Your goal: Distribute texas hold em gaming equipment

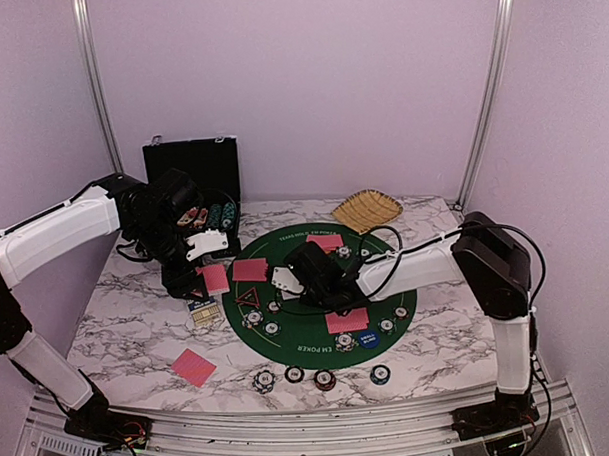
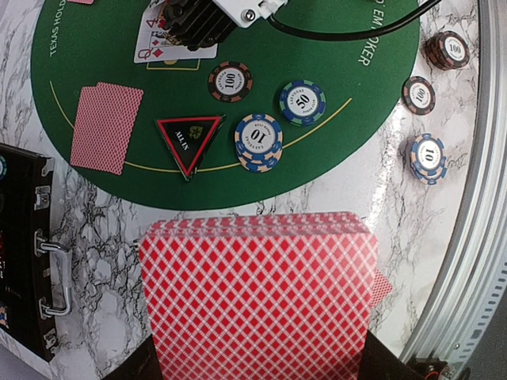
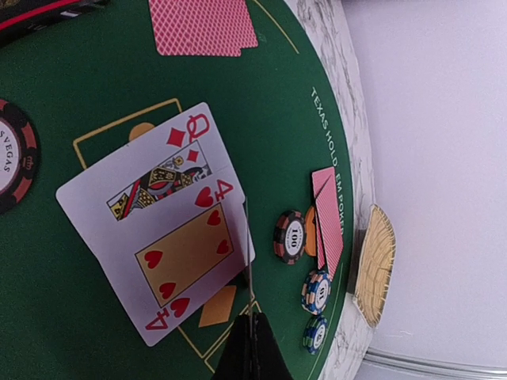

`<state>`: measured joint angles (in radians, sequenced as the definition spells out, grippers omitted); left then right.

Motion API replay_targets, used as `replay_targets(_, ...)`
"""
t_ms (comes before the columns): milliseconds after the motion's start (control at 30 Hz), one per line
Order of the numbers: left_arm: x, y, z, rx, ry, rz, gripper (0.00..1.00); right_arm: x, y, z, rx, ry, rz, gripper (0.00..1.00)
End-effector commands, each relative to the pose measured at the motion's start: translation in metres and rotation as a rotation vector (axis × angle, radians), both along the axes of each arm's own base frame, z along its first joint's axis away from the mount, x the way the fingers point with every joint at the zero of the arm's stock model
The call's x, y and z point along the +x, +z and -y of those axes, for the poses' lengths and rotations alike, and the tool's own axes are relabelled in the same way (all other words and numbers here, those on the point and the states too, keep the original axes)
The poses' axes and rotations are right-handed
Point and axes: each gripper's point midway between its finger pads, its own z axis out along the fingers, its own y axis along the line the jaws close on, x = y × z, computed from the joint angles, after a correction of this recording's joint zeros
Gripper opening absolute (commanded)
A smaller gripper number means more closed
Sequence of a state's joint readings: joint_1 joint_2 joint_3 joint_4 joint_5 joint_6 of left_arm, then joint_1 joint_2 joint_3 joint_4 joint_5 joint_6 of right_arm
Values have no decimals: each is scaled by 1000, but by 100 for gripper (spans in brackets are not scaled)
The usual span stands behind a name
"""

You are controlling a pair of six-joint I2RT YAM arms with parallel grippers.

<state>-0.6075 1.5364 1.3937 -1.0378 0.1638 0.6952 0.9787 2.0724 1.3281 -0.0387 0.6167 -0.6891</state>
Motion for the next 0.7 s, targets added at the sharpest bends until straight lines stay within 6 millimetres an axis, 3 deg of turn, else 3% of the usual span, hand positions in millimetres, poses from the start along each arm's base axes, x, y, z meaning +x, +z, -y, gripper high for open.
replay_targets(0,-2,10,-4,-13,10,22,0,-9,-13,-12,19,40,-46,0)
replay_targets(200,-3,10,-4,-16,10,20,0,-17,-16,-13,36,57,-104,29)
replay_targets(467,-2,12,-4,-20,12,26,0,-22,0,-11,80,42,-127,43)
replay_targets(567,-3,12,-4,-20,12,24,0,-21,16,-10,158,19,-134,47)
replay_targets(667,-3,12,-4,-20,14,23,0,-7,40,0,337,-67,-174,48)
